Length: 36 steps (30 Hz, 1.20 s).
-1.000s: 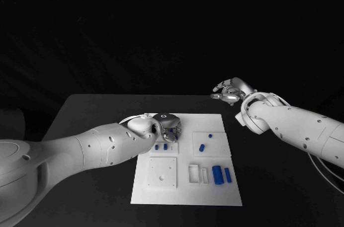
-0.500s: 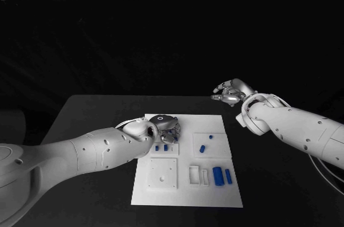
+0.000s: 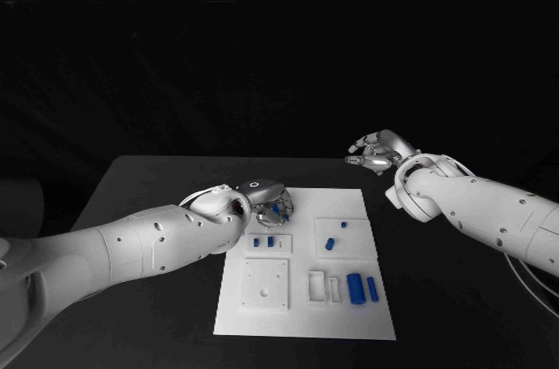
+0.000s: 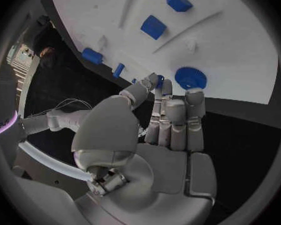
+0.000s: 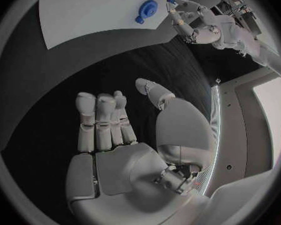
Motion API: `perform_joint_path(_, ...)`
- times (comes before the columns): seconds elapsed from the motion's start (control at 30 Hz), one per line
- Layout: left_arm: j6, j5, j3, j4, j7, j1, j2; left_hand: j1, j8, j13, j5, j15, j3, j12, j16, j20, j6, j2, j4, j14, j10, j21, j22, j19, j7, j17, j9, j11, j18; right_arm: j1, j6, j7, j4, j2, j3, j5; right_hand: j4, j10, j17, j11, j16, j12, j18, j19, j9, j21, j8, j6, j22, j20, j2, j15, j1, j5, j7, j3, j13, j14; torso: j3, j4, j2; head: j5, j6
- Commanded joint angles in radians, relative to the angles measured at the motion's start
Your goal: Assemble the parts on the task board
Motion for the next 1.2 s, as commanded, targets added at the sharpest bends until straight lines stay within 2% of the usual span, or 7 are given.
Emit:
perform_joint_path(0.03, 0.012, 0.019, 0.001, 0.014, 0.001, 0.001, -0.017, -0.003, 0.006, 0.001, 0.005, -0.006, 0.003, 0.001, -0.003, -0.004, 0.008, 0.010, -0.002, 0.001, 0.021, 0.005, 0.017, 0.002, 0.000, -0.001, 0.001, 0.014, 0.086, 0.000, 0.011, 0.005, 0.001, -0.001, 0.000, -0.010, -0.003, 0.000, 0.001, -0.002, -0.006, 0.003, 0.100, -0.002, 0.002, -0.003, -0.001, 0.001, 0.001, -0.006, 0.004, 0.000, -0.003, 0.007, 0.005, -0.003, -0.002, 0.007, 0.0002, 0.0006, 0.000, 0.001, 0.000)
perform_joint_path(0.43, 0.032, 0.015, 0.001, 0.021, -0.022, 0.001, -0.061, -0.001, 0.007, 0.002, 0.005, -0.010, 0.000, -0.003, 0.000, -0.011, 0.014, 0.008, -0.004, 0.003, 0.030, 0.023, 0.023, 0.018, -0.001, 0.000, 0.000, 0.011, 0.088, 0.000, 0.012, 0.005, 0.001, -0.003, 0.000, -0.010, -0.004, 0.001, 0.001, -0.003, -0.006, 0.004, 0.100, -0.002, 0.002, -0.004, -0.001, 0.002, 0.002, -0.006, 0.004, 0.000, -0.003, 0.008, 0.005, -0.003, -0.002, 0.008, -0.0009, -0.0010, 0.002, 0.005, 0.000)
perform_joint_path(1.2, 0.091, 0.008, -0.001, 0.012, -0.023, -0.001, -0.083, -0.001, 0.007, 0.002, 0.007, -0.010, 0.001, -0.004, 0.001, -0.012, 0.014, 0.009, -0.004, 0.003, 0.031, 0.026, 0.023, 0.018, -0.002, 0.000, -0.001, 0.010, 0.088, 0.000, 0.012, 0.005, 0.002, -0.006, 0.000, -0.011, -0.004, 0.001, 0.002, -0.003, -0.007, 0.004, 0.100, -0.001, 0.002, -0.004, -0.001, 0.001, 0.002, -0.006, 0.004, 0.000, -0.003, 0.008, 0.005, -0.003, -0.003, 0.008, 0.0000, -0.0021, 0.001, 0.012, -0.006)
